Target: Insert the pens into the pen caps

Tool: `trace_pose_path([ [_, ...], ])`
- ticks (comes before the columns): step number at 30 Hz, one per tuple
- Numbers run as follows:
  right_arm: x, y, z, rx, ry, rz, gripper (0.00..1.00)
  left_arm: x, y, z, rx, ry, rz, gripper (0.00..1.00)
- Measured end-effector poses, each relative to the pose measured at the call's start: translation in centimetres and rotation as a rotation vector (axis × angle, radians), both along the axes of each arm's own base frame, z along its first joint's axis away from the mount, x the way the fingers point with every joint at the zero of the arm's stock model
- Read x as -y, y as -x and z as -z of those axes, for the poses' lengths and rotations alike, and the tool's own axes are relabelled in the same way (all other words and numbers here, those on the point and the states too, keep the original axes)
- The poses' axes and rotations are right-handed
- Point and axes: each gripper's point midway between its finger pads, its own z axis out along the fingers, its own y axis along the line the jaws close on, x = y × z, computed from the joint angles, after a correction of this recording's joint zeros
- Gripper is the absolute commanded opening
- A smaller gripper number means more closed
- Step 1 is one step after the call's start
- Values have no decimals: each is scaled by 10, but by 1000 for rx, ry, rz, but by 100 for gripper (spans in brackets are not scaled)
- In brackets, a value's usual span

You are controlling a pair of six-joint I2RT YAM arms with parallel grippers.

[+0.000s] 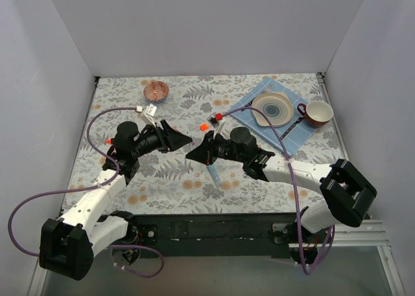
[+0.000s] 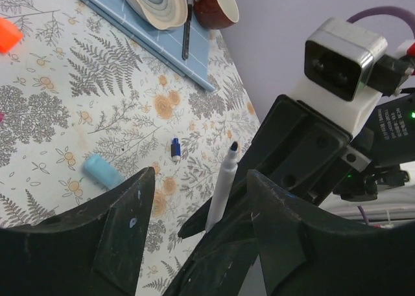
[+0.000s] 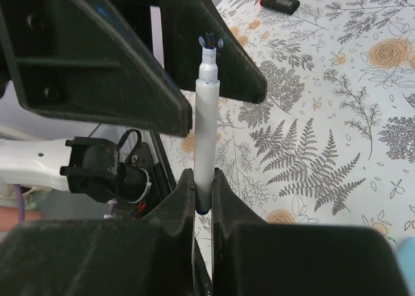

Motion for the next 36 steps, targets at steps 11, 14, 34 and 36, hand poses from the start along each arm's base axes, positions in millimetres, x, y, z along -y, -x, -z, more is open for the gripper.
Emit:
trace_pose_path([
  [11,-3,0,-15,-44,-85,16,1,28,15,0,66,78,80,29],
  [14,-2,0,-11,-60,-83,29,1,34,16,0,78,97,86,25],
  [34,20,-8,-10,-83,-157,179,28,53,16,2,111,135,61,0],
  [36,20,-7,-11,-85,-159,171,48,53,17,3,109,135,63,0],
])
